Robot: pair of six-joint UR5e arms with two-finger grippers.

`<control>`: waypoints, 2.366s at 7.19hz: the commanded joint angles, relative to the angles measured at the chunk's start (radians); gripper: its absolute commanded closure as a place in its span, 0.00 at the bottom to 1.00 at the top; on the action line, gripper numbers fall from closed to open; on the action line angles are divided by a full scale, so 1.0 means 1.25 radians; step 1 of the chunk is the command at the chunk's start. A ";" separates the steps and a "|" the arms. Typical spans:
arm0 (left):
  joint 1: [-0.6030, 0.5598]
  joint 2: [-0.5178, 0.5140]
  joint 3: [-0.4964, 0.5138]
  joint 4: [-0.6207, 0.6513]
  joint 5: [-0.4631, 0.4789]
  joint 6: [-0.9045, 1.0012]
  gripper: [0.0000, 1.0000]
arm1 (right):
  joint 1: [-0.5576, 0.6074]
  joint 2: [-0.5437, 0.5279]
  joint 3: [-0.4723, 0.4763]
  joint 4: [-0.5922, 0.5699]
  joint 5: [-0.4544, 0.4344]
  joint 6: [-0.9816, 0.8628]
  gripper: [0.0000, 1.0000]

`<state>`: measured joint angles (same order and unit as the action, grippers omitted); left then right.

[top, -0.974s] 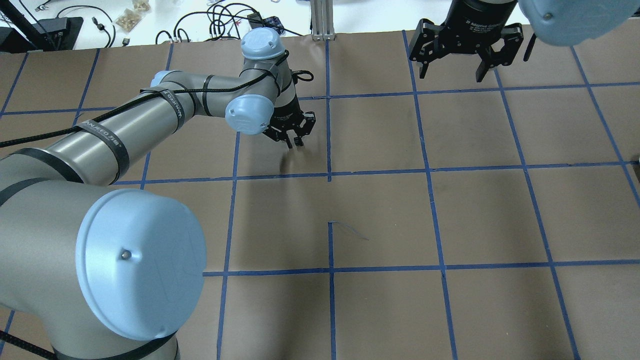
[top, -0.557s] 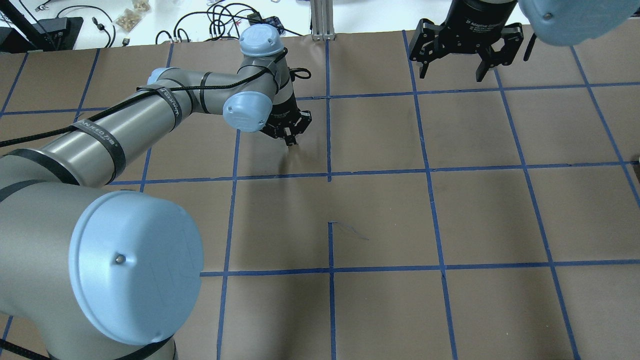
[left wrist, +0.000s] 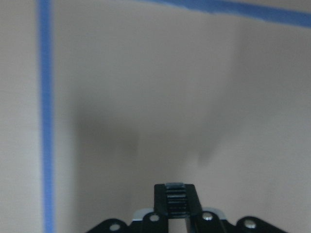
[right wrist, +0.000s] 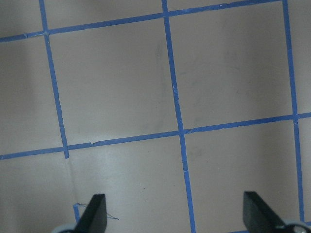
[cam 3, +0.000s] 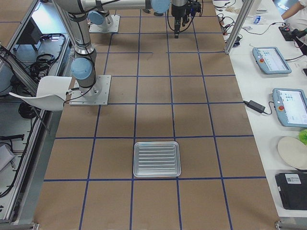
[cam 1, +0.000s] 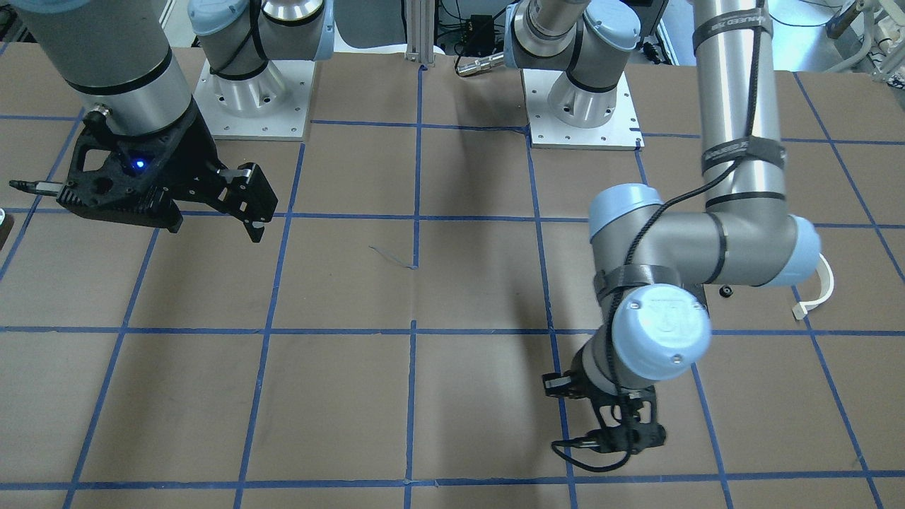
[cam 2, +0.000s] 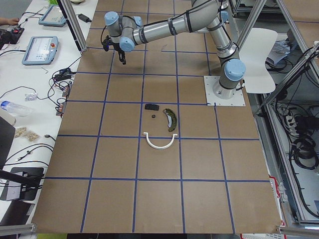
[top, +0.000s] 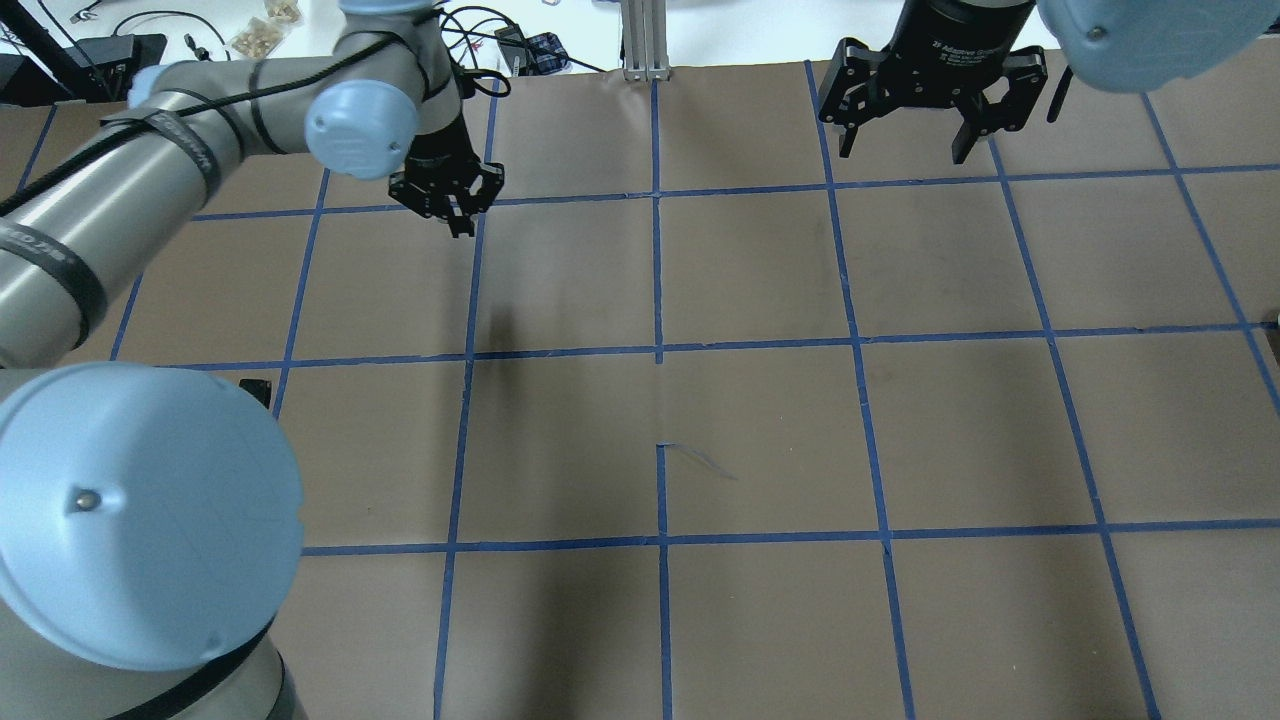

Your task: Place bearing gear from tray to pile

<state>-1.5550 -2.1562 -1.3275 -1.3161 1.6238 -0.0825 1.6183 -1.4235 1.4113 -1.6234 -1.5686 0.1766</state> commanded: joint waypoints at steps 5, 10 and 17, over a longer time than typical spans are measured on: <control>0.384 0.101 -0.142 -0.075 0.081 0.451 1.00 | 0.000 0.000 0.000 -0.001 0.001 0.001 0.00; 0.521 0.130 -0.399 0.199 0.078 0.599 1.00 | 0.000 0.000 0.000 0.000 0.000 0.001 0.00; 0.522 0.153 -0.447 0.205 0.059 0.601 0.93 | 0.000 -0.001 0.001 0.011 -0.005 -0.001 0.00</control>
<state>-0.9058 -1.9637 -1.8910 -1.0646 1.6977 0.6673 1.6179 -1.4250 1.4116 -1.6142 -1.5742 0.1769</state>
